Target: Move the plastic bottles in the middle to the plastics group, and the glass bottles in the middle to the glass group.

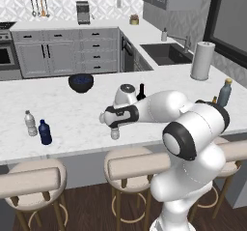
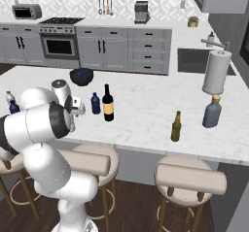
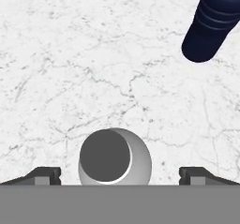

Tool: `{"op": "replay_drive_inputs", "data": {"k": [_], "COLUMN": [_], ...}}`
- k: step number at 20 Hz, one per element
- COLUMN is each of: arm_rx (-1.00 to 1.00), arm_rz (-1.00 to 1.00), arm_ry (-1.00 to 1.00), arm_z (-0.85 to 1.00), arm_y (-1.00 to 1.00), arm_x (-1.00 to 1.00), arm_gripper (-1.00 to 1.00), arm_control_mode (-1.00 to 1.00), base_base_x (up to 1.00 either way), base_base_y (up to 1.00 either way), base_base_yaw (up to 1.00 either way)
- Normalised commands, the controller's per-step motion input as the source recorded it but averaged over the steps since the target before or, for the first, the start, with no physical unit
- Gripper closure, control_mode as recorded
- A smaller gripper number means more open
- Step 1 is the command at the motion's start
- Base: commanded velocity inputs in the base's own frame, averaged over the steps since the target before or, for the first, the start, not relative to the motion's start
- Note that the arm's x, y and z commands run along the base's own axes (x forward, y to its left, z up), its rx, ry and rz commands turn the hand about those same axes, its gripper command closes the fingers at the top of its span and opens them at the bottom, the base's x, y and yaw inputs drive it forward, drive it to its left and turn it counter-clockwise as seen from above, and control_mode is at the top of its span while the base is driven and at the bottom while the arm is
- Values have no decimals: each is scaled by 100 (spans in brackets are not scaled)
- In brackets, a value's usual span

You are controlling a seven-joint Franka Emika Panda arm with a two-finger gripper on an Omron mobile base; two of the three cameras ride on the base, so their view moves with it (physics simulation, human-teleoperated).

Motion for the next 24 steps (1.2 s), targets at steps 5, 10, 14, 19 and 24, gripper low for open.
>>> {"op": "replay_drive_inputs", "data": {"k": [5, 10, 14, 19, 24], "arm_rx": [0, 0, 0, 0, 0], "arm_rz": [0, 0, 0, 7, 21], "arm_ry": [0, 0, 0, -7, -7], "arm_z": [0, 0, 0, 20, 77], "arm_y": [1, 0, 0, 14, 35], "arm_x": [0, 0, 0, -18, -50], "arm_gripper": [-100, 100, 100, 100, 100], "arm_control_mode": [-100, -100, -100, -100, -100], "base_base_x": [0, 0, 0, 0, 0], "base_base_y": [0, 0, 0, 0, 0], "base_base_yaw": [0, 0, 0, 0, 0]}}
